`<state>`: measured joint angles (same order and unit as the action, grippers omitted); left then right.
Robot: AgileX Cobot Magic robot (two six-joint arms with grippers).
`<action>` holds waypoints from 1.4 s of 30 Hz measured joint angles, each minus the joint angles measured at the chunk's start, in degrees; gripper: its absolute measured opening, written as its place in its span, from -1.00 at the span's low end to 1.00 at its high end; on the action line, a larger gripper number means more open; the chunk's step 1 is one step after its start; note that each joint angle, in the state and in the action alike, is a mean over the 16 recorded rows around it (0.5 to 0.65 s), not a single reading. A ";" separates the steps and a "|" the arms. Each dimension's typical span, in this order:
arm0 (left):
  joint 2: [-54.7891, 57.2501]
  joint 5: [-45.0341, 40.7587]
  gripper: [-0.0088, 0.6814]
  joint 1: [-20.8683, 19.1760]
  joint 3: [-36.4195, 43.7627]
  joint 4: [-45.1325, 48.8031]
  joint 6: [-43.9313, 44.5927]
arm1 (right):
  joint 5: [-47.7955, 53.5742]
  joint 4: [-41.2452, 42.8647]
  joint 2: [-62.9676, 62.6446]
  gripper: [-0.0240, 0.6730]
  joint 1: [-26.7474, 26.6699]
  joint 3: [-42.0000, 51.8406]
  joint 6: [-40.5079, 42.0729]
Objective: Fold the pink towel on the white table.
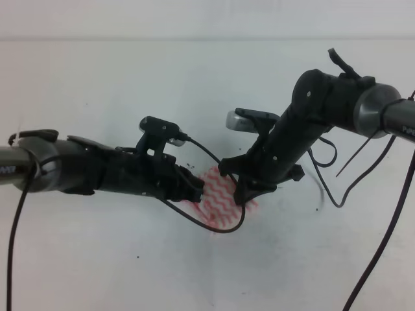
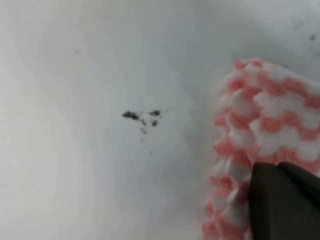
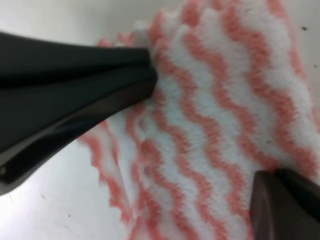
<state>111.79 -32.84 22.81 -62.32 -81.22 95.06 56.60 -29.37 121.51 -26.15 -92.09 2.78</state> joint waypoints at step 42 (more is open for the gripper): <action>0.22 -4.26 -0.99 0.03 -0.04 2.69 -4.60 | -1.19 0.09 0.06 -0.98 0.00 0.00 0.05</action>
<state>112.02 -37.10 22.84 -62.37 -78.53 90.45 55.41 -29.28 121.57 -26.15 -92.09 2.83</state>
